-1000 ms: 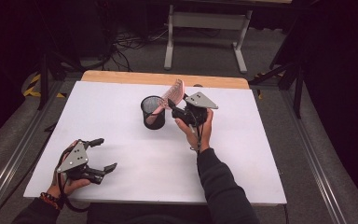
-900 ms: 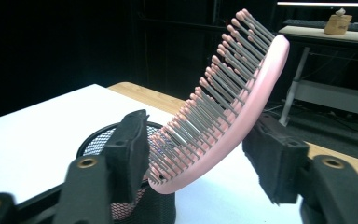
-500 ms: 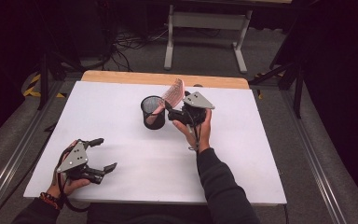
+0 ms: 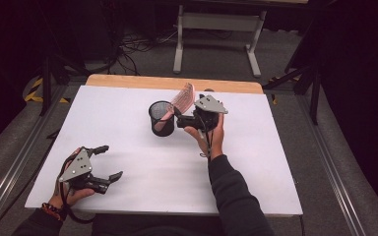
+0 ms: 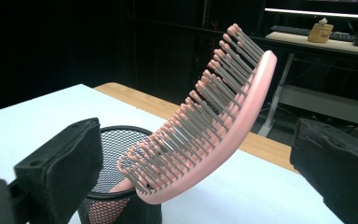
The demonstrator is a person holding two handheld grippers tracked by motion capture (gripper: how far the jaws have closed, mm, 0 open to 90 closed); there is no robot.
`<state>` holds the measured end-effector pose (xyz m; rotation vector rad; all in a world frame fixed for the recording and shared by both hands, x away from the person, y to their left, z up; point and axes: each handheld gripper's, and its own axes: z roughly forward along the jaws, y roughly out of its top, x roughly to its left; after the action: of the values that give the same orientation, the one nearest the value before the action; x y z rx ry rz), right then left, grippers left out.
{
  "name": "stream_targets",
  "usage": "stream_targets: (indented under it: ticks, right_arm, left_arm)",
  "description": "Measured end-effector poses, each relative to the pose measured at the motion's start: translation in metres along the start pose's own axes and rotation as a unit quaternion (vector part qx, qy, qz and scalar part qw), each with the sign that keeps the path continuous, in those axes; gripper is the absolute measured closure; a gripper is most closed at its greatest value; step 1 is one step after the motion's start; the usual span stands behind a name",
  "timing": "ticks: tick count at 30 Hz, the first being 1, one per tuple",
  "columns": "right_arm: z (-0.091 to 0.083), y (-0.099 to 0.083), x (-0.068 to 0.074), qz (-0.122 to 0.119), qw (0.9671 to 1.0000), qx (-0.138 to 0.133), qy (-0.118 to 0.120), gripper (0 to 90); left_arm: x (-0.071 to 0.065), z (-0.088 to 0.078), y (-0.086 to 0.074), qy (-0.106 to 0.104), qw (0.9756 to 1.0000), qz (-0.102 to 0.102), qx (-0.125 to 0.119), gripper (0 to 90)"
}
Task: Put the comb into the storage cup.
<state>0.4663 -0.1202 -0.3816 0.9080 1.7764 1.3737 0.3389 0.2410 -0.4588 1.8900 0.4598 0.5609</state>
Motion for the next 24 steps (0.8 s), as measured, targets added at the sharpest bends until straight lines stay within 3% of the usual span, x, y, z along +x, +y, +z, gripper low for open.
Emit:
stream_targets:
  ticks: [9, 24]
  right_arm:
    - [-0.003, 0.004, 0.002, -0.023, 0.9997, 0.001, -0.001, 3.0]
    - [-0.016, 0.015, -0.003, -0.039, 0.9992, -0.008, -0.008, 4.5]
  left_arm:
    - [-0.001, 0.0, 0.0, -0.001, 1.0, 0.001, 0.0, 6.3]
    - [0.0, -0.001, 0.0, 0.001, 1.0, 0.001, -0.001, 6.1]
